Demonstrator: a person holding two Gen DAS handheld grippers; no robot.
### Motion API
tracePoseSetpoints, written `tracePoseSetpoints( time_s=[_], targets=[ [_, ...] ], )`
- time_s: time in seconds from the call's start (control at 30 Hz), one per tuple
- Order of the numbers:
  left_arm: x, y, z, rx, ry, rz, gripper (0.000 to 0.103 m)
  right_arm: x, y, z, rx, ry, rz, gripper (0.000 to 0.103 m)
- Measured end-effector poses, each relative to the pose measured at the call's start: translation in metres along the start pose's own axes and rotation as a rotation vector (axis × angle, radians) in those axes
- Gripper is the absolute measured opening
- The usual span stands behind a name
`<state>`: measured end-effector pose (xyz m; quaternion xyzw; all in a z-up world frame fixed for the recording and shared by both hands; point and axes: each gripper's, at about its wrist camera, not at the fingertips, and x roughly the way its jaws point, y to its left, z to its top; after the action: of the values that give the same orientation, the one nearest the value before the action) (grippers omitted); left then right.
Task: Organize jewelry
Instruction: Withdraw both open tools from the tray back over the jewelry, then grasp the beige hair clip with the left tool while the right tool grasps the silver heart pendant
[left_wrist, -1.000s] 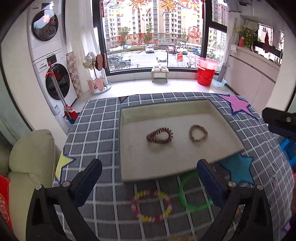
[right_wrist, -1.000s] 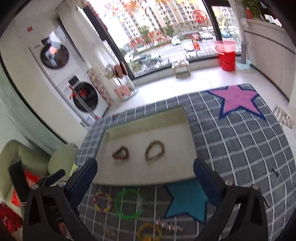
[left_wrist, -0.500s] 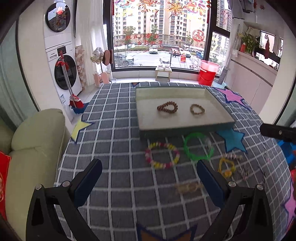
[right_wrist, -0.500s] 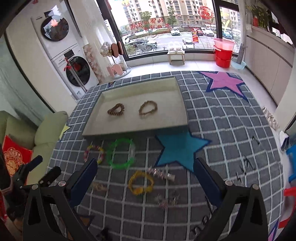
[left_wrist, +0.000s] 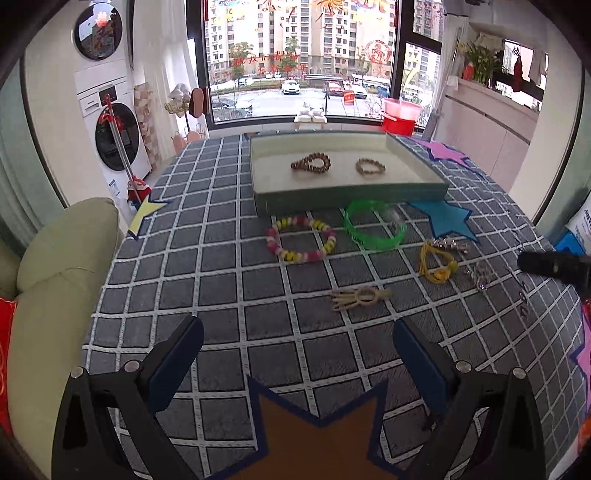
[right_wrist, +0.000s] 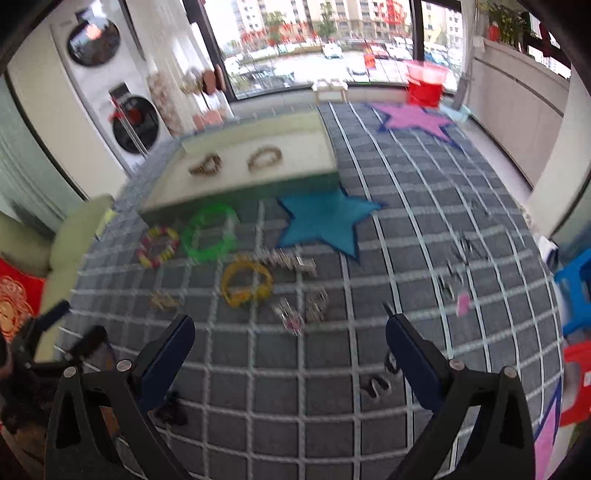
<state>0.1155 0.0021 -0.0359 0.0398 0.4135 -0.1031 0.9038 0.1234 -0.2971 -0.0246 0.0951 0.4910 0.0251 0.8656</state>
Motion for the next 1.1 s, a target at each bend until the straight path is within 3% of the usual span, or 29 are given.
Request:
tracePoseSetpoints(
  time_s=[0.23,0.43,0.67,0.9,1.0,1.1],
  targets=[
    [0.021,-0.006,-0.001,0.001,0.057,-0.019,0.103,0.025,-0.013,-0.022,0.071,0.067,-0.01,0.103],
    [0.035,-0.017,0.002,0.039,0.064,-0.014,0.103,0.029,-0.011,-0.023,0.055,0.043,-0.051,0.102],
    [0.048,-0.023,0.008,0.07,0.073,-0.013,0.103,0.034,-0.009,-0.014,0.047,0.022,-0.064,0.079],
    [0.055,-0.028,0.013,0.105,0.055,-0.023,0.103,0.043,-0.033,0.0,0.122,0.013,-0.07,0.066],
    [0.06,-0.033,0.015,0.123,0.07,-0.026,0.098,0.055,-0.035,0.002,0.123,0.037,-0.074,0.058],
    [0.065,-0.038,0.014,0.136,0.077,-0.029,0.098,0.059,-0.029,0.003,0.088,0.033,-0.087,0.057]
  ],
)
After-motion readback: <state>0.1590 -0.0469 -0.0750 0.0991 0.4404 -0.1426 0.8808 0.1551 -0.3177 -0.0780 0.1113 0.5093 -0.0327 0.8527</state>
